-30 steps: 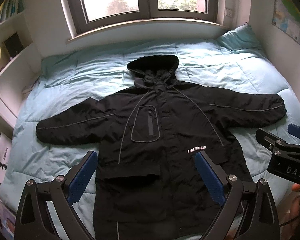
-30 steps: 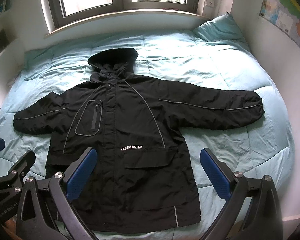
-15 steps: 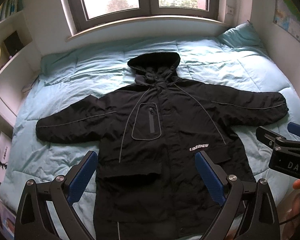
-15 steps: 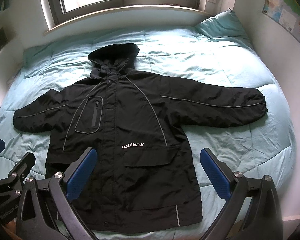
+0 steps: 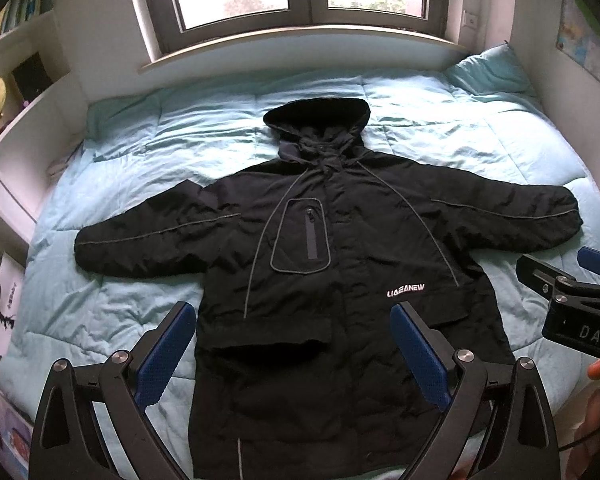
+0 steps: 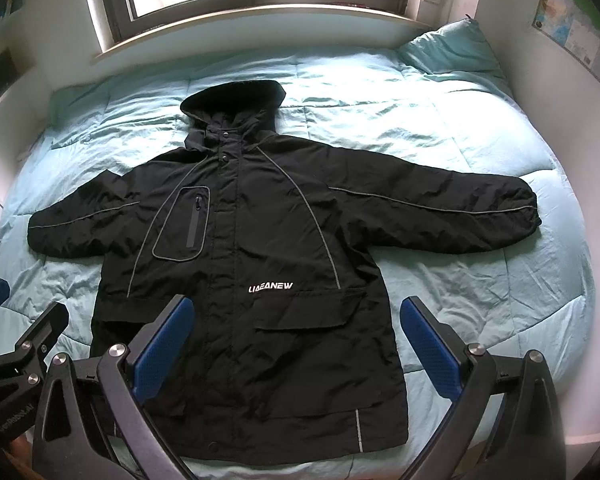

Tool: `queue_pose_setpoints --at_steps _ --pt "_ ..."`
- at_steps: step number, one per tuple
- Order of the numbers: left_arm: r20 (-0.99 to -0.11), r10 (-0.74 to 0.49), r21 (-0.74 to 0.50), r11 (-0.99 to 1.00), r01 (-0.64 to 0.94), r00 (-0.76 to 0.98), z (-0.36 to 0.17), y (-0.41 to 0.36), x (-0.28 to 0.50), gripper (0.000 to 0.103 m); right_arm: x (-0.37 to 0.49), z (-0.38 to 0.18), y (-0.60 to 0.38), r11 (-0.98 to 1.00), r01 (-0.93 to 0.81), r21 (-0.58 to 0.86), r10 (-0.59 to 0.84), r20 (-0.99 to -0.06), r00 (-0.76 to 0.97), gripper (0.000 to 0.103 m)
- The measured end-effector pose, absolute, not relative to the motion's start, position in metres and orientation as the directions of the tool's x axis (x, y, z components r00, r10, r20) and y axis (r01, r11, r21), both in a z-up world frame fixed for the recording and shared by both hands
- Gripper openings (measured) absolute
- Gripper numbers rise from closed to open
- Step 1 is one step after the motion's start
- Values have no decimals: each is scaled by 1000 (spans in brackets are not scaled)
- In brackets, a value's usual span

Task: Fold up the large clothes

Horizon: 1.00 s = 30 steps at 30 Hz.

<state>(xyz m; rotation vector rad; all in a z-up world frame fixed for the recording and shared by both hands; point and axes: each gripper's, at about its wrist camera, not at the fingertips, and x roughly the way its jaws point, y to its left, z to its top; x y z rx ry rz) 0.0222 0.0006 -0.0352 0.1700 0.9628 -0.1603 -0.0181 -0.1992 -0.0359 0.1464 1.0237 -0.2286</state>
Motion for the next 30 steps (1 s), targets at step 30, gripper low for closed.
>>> queue_pose_setpoints --at_steps 30 --pt "-834 -154 27 948 318 530 -45 -64 66 98 -3 -41 -269 933 358 17 -177 -846 503 103"
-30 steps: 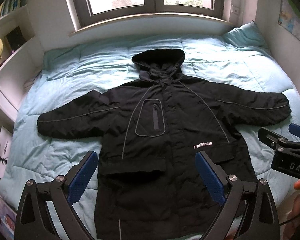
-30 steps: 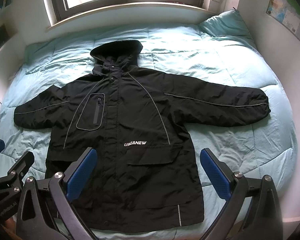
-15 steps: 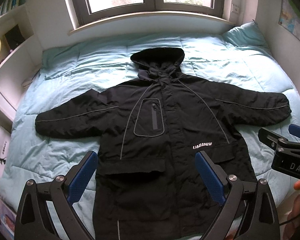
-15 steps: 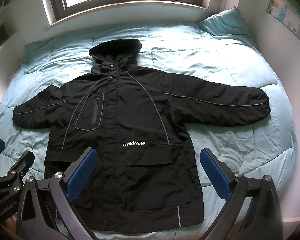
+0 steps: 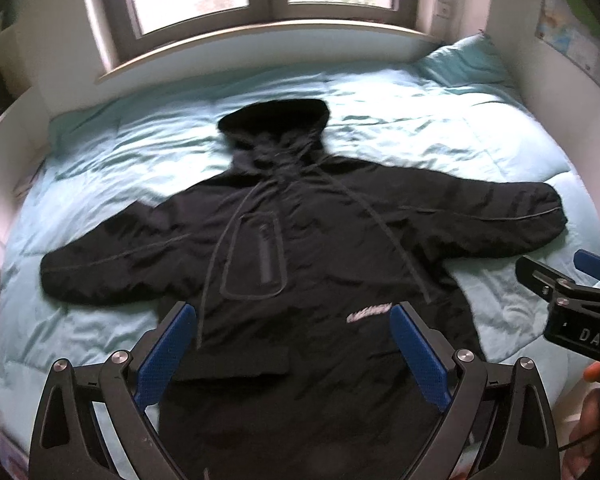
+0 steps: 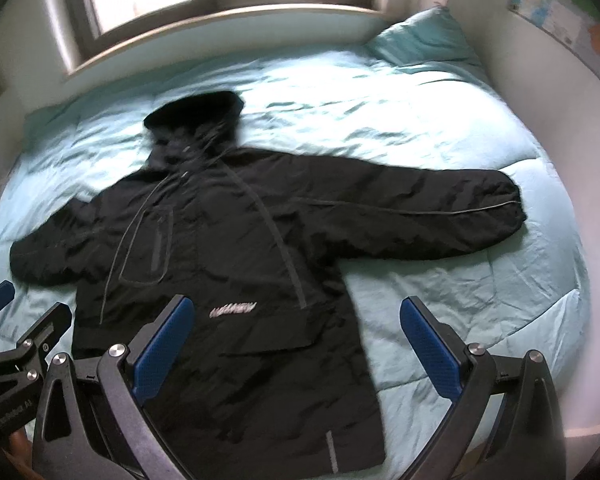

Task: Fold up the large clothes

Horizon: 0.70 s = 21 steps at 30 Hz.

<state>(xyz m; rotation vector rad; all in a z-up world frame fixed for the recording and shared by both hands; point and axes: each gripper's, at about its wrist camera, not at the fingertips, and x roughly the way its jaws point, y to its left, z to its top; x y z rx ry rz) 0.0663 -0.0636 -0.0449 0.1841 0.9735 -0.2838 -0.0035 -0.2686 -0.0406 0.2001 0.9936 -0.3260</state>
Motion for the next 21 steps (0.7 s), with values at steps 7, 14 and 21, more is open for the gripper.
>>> queue_pose_setpoints --at_steps 7,14,21 --pt "-816 -259 8 888 459 517 -56 -160 112 98 -11 -42 -377 849 526 47 -285 -797 532 103" --pt "-851 -307 -5 815 579 425 -97 -257 162 98 -9 -109 -512 752 632 189 -207 -842 499 98" --pt "-898 -295 -21 768 640 325 -165 -332 212 98 0 -162 -618 646 740 186 -267 -853 448 93"
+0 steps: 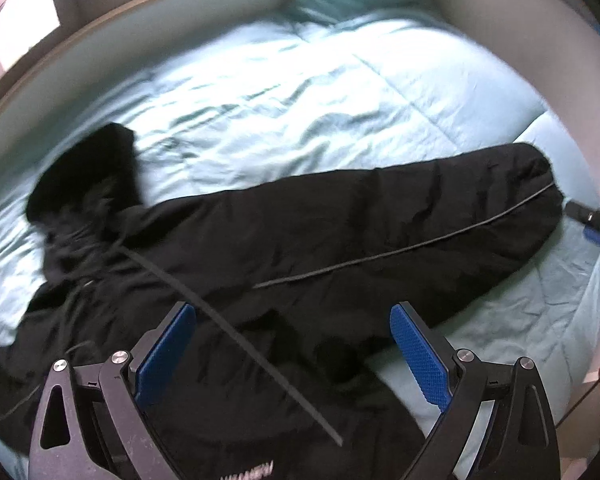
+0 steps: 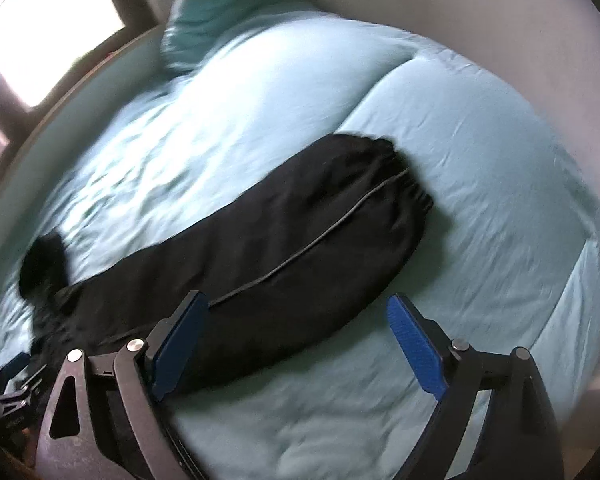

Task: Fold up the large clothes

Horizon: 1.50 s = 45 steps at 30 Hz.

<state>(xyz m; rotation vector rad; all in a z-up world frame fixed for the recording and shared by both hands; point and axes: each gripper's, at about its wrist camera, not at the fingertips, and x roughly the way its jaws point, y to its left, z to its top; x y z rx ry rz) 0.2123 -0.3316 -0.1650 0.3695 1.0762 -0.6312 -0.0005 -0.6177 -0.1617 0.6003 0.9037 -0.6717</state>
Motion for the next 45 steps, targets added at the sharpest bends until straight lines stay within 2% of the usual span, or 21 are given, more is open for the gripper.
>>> queue_pose_setpoints --at_steps 10,16,17,20,21,23,25,28,31,33,35,39,42,45 --pt "-916 -298 -52 752 657 269 -250 -407 255 98 12 -213 -704 589 803 84 -357 -865 352 92" --pt "-933 -274 -45 734 678 234 -289 -430 256 98 12 -234 -726 578 803 146 -313 -869 384 92" --pt "-934 -270 -44 735 676 233 -293 -431 256 98 14 -235 -726 585 798 144 -312 -868 385 89" --pt "-938 -260 -39 737 675 229 -298 -432 256 98 22 -227 -717 637 752 173 -272 -862 428 46" --pt "-937 -265 -46 738 673 227 -296 -430 256 98 23 -222 -714 647 741 180 -266 -857 441 36" --pt "-931 -288 -65 738 671 227 -287 -427 254 97 21 -203 -705 673 701 235 -236 -831 504 30" --pt "-920 -311 -76 735 673 236 -275 -421 252 96 14 -173 -691 703 662 261 -250 -780 573 29" --pt "-929 -288 -60 738 672 234 -280 -421 250 96 16 -162 -682 722 669 176 -322 -771 550 29" --pt "-968 -204 -61 755 653 145 -312 -429 258 96 31 -205 -697 682 714 158 -278 -847 453 29" --pt "-966 -215 -74 758 648 141 -306 -428 261 96 37 -233 -704 673 736 75 -287 -890 353 29" --pt "-959 -248 -106 761 640 137 -291 -420 260 92 40 -241 -708 661 744 97 -257 -902 347 29" --pt "-932 -325 -156 758 633 160 -249 -376 257 92 40 -205 -690 680 711 179 -227 -871 436 27" --pt "-913 -337 -134 779 613 229 -215 -318 254 92 48 -173 -655 724 635 271 -160 -829 537 27" --pt "-903 -320 -119 826 551 285 -192 -251 258 92 70 -149 -598 793 536 290 -98 -808 581 27"
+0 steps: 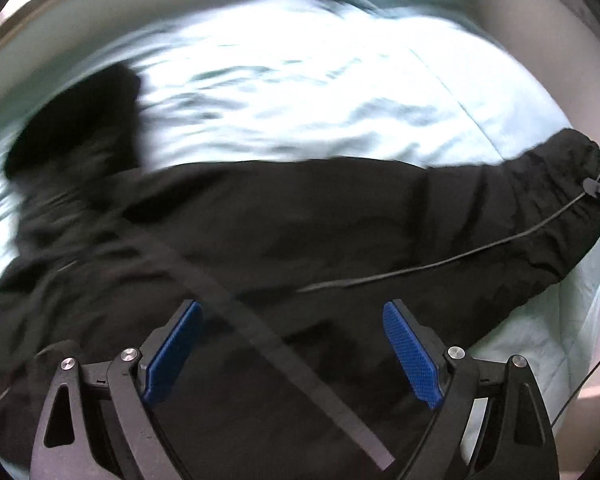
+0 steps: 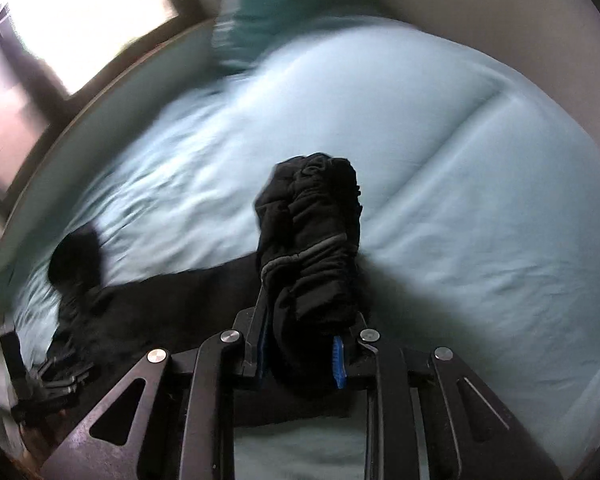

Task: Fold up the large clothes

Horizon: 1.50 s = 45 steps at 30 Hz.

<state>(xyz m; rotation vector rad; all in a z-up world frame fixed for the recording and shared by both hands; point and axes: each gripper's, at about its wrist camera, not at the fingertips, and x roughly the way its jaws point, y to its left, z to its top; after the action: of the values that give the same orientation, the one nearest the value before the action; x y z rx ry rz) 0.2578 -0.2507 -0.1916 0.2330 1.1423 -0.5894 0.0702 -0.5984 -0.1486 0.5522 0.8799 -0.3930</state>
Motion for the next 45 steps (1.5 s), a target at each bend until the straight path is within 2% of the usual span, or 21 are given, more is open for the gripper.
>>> queue_pose_setpoints --at_steps 6,11,18,23,29,31,32,33,34,38,39,41,45 --pt "-878 -202 -78 955 288 433 -156 -87 249 92 140 -121 -456 917 284 280 50 -788 614 24" --pt "-868 -114 -77 992 97 484 -151 16 233 92 174 -119 -320 954 66 291 204 -797 569 24" --pt "-859 -26 -88 991 -97 512 -160 110 208 92 203 -140 -161 954 -169 249 300 -828 473 24" --pt "-885 -25 -129 972 -194 464 -191 141 205 92 231 -205 -75 946 -251 207 287 -894 343 24" --pt "-903 -2 -108 969 -224 429 -216 152 204 92 256 -296 -33 954 -251 167 211 -964 161 25" --pt "-909 -5 -106 970 -219 418 -222 154 206 92 257 -301 -28 952 -267 151 200 -966 166 31" --pt "-911 -13 -111 970 -215 412 -225 154 208 92 257 -300 -26 948 -279 155 206 -964 165 37" --pt "-914 -31 -124 971 -206 405 -228 153 211 92 257 -298 -25 938 -297 179 231 -961 150 49" --pt "-915 -49 -137 971 -196 400 -229 152 212 92 257 -294 -25 927 -311 208 260 -956 136 52" --pt "-904 -177 -235 966 -105 390 -226 136 222 92 245 -255 -47 904 -325 279 347 -922 173 52" --pt "-897 -210 -258 963 -76 388 -225 131 224 92 239 -240 -62 906 -320 278 355 -910 215 55" --pt "-885 -280 -303 953 -4 372 -224 117 228 92 229 -220 -97 927 -283 247 327 -901 285 64" --pt "-886 -319 -306 948 92 337 -236 84 243 92 215 -203 -169 976 -166 145 197 -911 363 64"
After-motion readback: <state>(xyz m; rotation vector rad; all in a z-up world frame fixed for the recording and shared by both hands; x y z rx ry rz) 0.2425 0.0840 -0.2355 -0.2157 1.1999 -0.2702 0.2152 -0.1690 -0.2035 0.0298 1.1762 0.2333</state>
